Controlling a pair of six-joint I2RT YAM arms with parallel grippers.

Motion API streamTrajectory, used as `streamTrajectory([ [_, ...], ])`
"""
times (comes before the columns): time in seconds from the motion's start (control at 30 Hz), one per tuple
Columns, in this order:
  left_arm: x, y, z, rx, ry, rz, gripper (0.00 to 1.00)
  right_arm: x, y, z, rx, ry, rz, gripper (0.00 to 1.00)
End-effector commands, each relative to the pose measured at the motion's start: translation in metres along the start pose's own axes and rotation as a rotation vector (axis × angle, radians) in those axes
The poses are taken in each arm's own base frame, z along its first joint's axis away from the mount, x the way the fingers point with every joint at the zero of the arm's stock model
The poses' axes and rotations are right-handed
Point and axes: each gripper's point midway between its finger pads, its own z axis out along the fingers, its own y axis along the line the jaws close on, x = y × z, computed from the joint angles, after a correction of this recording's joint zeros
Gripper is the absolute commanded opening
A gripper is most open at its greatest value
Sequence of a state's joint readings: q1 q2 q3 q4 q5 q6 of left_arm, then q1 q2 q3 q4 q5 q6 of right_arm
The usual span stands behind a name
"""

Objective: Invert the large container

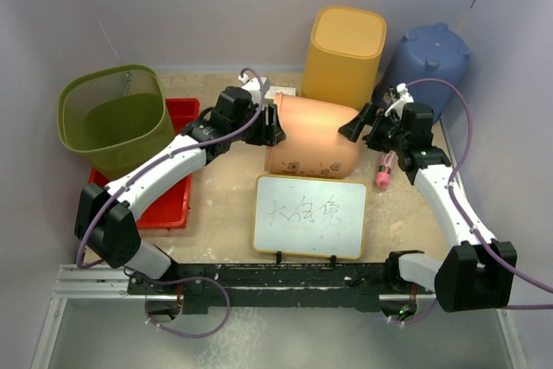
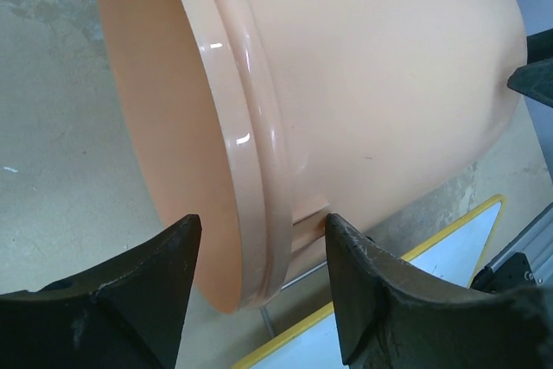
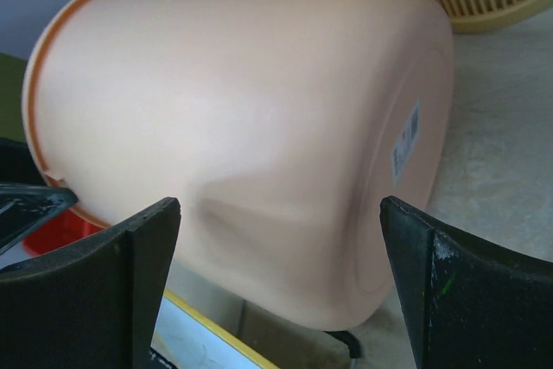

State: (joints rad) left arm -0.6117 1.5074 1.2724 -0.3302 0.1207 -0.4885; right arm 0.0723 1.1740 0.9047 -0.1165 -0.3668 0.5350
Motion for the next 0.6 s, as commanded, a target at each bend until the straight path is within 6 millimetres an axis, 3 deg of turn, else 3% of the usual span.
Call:
streamTrajectory([
  [0.0, -0.025, -0.008, -0.017, 0.011, -0.070, 0.052, 0.56, -0.013, 0.039, -0.004, -0.219, -0.005, 0.021, 0.99],
  [0.2, -0.042, -0.011, -0.028, -0.008, -0.102, 0.083, 0.67, -0.007, 0.034, -0.004, -0.248, 0.001, 0.121, 0.99],
  [0.57, -0.073, 0.006, -0.054, -0.111, -0.298, 0.163, 0.66, 0.005, 0.023, 0.004, -0.224, 0.022, 0.178, 0.99],
])
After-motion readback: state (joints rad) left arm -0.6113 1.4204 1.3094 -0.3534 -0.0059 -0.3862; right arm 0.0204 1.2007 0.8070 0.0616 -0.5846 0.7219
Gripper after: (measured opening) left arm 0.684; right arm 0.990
